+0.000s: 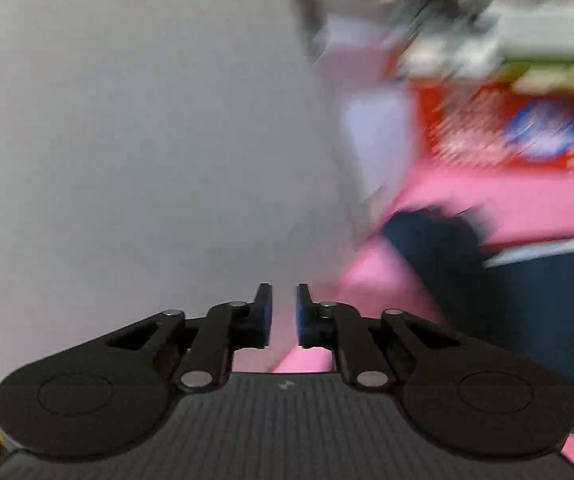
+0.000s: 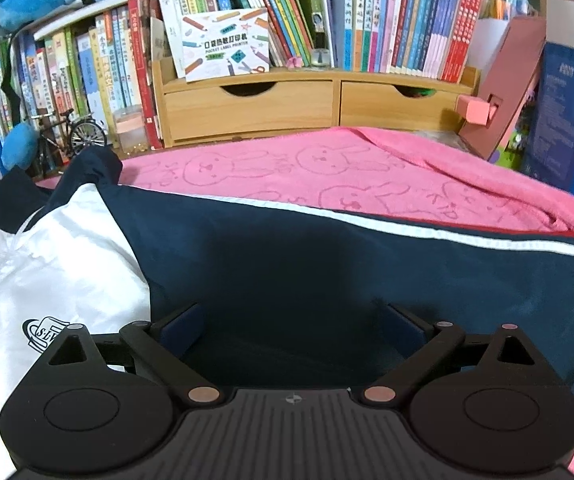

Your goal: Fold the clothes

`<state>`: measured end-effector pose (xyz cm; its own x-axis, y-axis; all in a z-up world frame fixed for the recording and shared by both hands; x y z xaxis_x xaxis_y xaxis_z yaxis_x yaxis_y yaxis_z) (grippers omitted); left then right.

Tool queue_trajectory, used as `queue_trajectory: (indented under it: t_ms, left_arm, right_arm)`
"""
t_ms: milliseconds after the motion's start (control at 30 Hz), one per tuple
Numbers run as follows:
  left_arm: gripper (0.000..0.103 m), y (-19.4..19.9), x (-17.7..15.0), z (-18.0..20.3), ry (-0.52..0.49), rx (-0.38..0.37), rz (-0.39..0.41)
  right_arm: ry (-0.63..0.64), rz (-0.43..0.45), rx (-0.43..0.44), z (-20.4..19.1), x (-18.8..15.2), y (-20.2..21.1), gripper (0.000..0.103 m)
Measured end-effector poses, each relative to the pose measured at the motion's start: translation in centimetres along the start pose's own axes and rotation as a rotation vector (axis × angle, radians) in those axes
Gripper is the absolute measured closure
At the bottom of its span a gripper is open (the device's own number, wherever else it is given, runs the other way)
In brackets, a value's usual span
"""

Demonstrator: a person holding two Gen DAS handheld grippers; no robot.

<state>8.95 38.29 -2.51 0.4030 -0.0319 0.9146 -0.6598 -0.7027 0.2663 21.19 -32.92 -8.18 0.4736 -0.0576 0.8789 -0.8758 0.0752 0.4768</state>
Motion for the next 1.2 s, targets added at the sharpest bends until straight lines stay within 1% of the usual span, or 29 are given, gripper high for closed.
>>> queue_trajectory:
  t_ms: [33, 67, 133, 167, 200, 233, 300, 333, 367, 400, 433, 467, 500, 567, 633, 733, 800, 867, 900, 933, 967, 1000, 1033, 1100, 1200]
  left_arm:
    - [0.076, 1.0, 0.9, 0.9, 0.002, -0.063, 0.042]
    - [0.074, 1.4, 1.8, 2.7, -0.007, -0.148, 0.056]
    - [0.073, 0.8, 3.1, 6.3, -0.011, -0.284, 0.058]
    - [0.072, 0.1, 3.4, 8.3, -0.019, -0.326, 0.051]
    - [0.072, -1.0, 3.3, 9.9, -0.041, -0.325, 0.035]
    - [0.072, -2.7, 3.0, 11.5, -0.094, -0.291, 0.009]
    - [0.073, -5.2, 1.2, 12.6, -0.214, -0.171, -0.069]
    - [0.072, -6.7, 0.3, 12.6, -0.262, -0.112, -0.107]
    - [0.072, -7.7, -0.3, 12.1, -0.281, -0.073, -0.131]
    - [0.071, -8.4, -0.7, 11.4, -0.282, -0.043, -0.141]
    - [0.071, -8.3, -1.0, 10.2, -0.274, -0.018, -0.139]
    - [0.071, -8.1, -1.2, 9.2, -0.264, -0.005, -0.141]
    - [0.07, -7.9, -1.4, 8.2, -0.254, 0.008, -0.143]
    - [0.07, -7.5, -1.3, 6.6, -0.228, 0.019, -0.15]
    - [0.066, -7.1, -1.4, 5.2, -0.222, 0.042, -0.144]
    - [0.063, -7.0, -1.7, 3.7, -0.183, 0.033, -0.184]
    - [0.063, -7.0, -1.8, 2.8, -0.143, 0.008, -0.205]
    - [0.063, -7.0, -1.9, 2.2, -0.102, -0.016, -0.218]
    - [0.063, -7.0, -1.9, 2.2, -0.091, -0.024, -0.218]
    - [0.063, -7.1, -1.9, 2.2, -0.093, -0.027, -0.219]
    - [0.063, -7.1, -2.0, 2.2, -0.096, -0.031, -0.221]
    - [0.061, -7.4, -2.1, 2.2, -0.102, -0.039, -0.219]
    - [0.061, -7.8, -2.0, 2.4, -0.102, -0.044, -0.221]
    - [0.058, -8.7, -1.9, 2.6, -0.102, -0.054, -0.224]
    - [0.057, -9.3, -1.9, 2.0, -0.057, -0.083, -0.245]
  right_arm:
    - [0.0, -0.001, -0.002, -0.1, 0.1, 0.0, 0.006]
    - [-0.001, -0.002, -0.004, -0.2, 0.1, 0.0, 0.006]
    - [-0.009, -0.006, -0.003, -0.5, 0.2, -0.1, 0.006]
    - [-0.017, -0.008, 0.0, -0.7, 0.1, -0.2, 0.006]
    - [-0.016, -0.01, 0.009, -1.0, 0.1, -0.2, 0.006]
    - [-0.003, -0.009, 0.019, -1.4, 0.1, -0.1, 0.006]
    - [0.03, 0.003, 0.039, -2.4, 0.4, 0.4, 0.006]
    - [0.045, 0.011, 0.052, -2.9, 0.7, 0.7, 0.006]
    - [0.049, 0.019, 0.08, -3.5, 1.2, 1.0, 0.006]
    - [0.051, 0.031, 0.126, -4.4, 1.8, 1.3, 0.006]
    - [0.054, 0.047, 0.189, -5.8, 2.7, 1.5, 0.005]
    - [0.057, 0.06, 0.242, -7.3, 3.5, 1.3, 0.005]
    - [0.067, 0.075, 0.312, -9.6, 4.5, 0.9, 0.004]
    - [0.098, 0.09, 0.414, -14.0, 5.9, -0.5, 0.002]
    - [0.149, 0.069, 0.457, -19.5, 6.5, -2.7, 0.002]
    - [0.227, 0.037, 0.519, -27.7, 7.4, -5.9, 0.002]
    - [0.247, 0.014, 0.477, -31.0, 7.2, -8.2, 0.002]
    - [0.257, -0.006, 0.387, -33.0, 7.2, -11.1, 0.003]
    - [0.24, -0.035, 0.349, -33.5, 7.0, -12.5, 0.019]
    - [0.211, -0.088, 0.335, -33.8, 6.6, -13.7, 0.05]
    - [0.215, -0.08, 0.309, -33.7, 6.9, -13.8, 0.058]
    - [0.219, -0.073, 0.283, -33.7, 7.2, -14.0, 0.079]
    - [0.223, -0.066, 0.257, -33.7, 7.5, -14.2, 0.09]
    - [0.233, -0.065, 0.191, -32.6, 8.5, -15.0, 0.092]
    - [0.067, -0.145, 0.167, -30.1, 9.5, -16.9, 0.09]
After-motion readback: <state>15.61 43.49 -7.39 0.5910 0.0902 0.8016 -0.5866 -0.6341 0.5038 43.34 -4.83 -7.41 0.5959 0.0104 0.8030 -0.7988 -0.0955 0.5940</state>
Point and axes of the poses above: each gripper's, at about its wrist camera, not at the fingertips, and y roughly against the way its jaws point, z to its right, x to its top, the point moved 6 cm from there along -y, roughly the way its jaws point, and after that the axes turned 12 degrees about z, right-handed, at the moved point
